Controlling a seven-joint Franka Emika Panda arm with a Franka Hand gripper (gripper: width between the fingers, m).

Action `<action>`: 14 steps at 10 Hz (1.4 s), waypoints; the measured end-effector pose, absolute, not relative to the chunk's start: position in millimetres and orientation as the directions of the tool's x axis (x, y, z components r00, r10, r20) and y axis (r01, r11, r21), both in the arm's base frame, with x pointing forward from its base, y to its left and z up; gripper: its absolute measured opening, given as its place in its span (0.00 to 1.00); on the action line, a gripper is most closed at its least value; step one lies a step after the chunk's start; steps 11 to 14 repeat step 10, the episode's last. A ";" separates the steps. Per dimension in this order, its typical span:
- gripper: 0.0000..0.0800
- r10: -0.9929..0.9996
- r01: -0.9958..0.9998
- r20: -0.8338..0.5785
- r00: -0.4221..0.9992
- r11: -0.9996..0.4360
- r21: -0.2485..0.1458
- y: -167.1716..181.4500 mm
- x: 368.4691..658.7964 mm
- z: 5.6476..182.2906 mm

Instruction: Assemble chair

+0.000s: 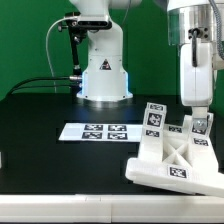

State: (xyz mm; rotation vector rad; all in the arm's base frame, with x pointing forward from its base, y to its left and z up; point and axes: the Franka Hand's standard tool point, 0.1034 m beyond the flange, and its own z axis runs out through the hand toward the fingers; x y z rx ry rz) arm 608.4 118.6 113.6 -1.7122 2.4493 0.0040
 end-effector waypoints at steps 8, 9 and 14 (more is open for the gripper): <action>0.81 -0.965 -0.967 -0.152 -0.214 0.231 -0.108 127.3 608.5 148.8; 0.81 -0.966 -0.967 -0.157 -0.206 0.226 -0.117 128.9 610.0 153.3; 0.81 -0.966 -0.968 -0.153 -0.206 0.224 -0.111 128.3 608.9 148.9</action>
Offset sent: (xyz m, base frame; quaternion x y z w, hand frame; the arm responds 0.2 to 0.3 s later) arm -0.0029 -0.0007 0.0017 0.0031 0.0075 -0.0269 0.9996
